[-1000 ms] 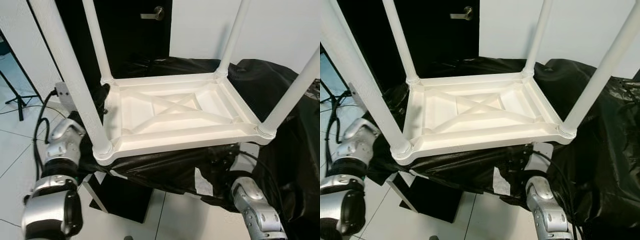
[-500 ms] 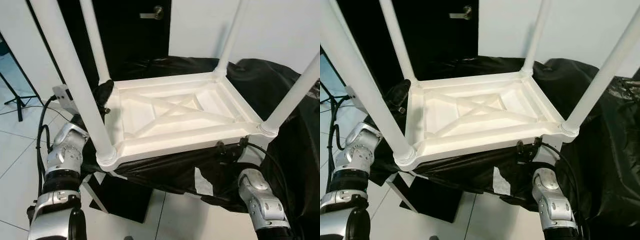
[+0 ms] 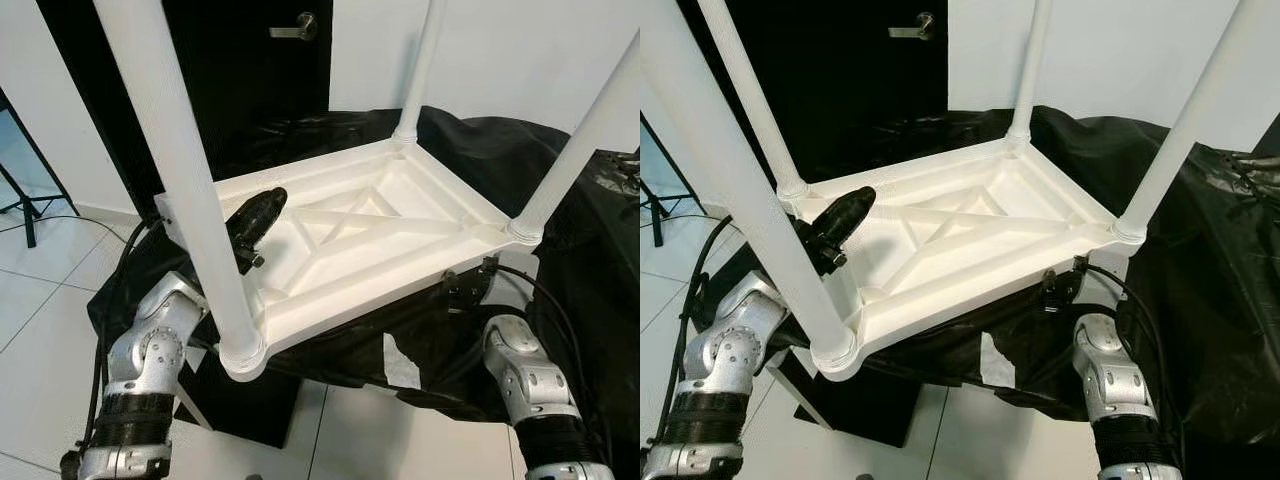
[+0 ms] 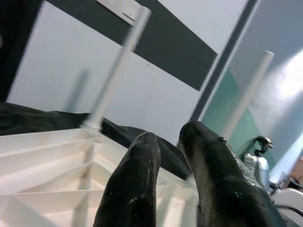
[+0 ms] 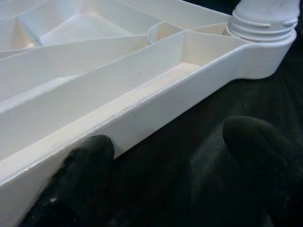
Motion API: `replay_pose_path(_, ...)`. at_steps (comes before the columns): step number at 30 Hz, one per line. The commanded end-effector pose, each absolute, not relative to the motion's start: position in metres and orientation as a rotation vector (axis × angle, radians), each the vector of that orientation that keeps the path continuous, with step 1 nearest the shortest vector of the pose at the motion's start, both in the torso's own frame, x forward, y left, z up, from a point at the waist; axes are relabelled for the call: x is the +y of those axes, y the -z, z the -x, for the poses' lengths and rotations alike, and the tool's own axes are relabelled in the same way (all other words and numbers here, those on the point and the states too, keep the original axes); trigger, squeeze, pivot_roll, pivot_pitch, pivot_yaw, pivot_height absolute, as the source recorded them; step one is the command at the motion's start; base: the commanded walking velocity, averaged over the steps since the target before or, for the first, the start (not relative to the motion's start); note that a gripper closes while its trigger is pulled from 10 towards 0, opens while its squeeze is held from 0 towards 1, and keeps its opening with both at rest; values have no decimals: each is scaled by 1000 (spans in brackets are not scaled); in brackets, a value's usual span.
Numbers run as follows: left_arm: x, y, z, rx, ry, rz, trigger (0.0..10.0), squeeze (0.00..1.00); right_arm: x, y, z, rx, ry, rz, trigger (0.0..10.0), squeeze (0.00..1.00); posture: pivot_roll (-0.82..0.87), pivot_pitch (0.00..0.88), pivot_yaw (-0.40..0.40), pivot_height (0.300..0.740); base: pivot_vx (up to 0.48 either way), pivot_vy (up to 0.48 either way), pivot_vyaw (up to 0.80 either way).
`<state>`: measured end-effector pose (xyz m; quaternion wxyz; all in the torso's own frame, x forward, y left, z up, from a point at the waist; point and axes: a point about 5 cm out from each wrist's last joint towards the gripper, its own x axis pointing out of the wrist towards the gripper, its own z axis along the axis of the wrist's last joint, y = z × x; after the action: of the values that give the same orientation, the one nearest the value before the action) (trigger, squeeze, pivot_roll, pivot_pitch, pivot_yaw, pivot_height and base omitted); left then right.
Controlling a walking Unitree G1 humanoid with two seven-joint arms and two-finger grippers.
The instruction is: Building children table
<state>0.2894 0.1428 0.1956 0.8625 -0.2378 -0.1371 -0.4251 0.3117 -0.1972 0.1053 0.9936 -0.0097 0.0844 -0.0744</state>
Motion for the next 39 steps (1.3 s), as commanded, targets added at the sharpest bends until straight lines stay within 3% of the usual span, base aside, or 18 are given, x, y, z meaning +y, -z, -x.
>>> replay_pose_path(1,122,-195,-274,-301,1122,490,10000,0,-192,-108,-317,155,111,33,10000,0,-17,0,-17,740,0,0,0)
replay_pose_path(3,100,-192,-264,-278,1105,506,10000,0,-187,-109,-327,155,60,47,10000,0,-4,0,-22,740,0,0,0)
replay_pose_path(9,73,-193,-258,-264,1048,477,10000,0,-181,-111,-339,138,11,68,10000,0,18,0,-28,740,0,0,0)
replay_pose_path(15,30,-193,-255,-240,1023,458,10000,0,-160,-122,-360,90,-91,103,10000,0,22,0,-10,740,0,0,0)
replay_pose_path(18,25,-194,-255,-240,1023,455,10000,0,-158,-124,-363,85,-100,108,10000,0,21,0,-9,740,0,0,0)
replay_pose_path(26,-20,-196,-250,-220,1055,446,10000,0,-151,-130,-375,70,-129,126,10000,0,23,0,2,740,0,0,0)
replay_pose_path(30,-17,-195,-253,-225,1032,412,10000,0,-158,-127,-373,54,-89,121,10000,0,24,0,6,740,0,0,0)
replay_pose_path(39,34,-186,-272,-241,958,255,10000,0,-183,-119,-354,-10,-44,146,10000,0,29,0,-3,740,0,0,0)
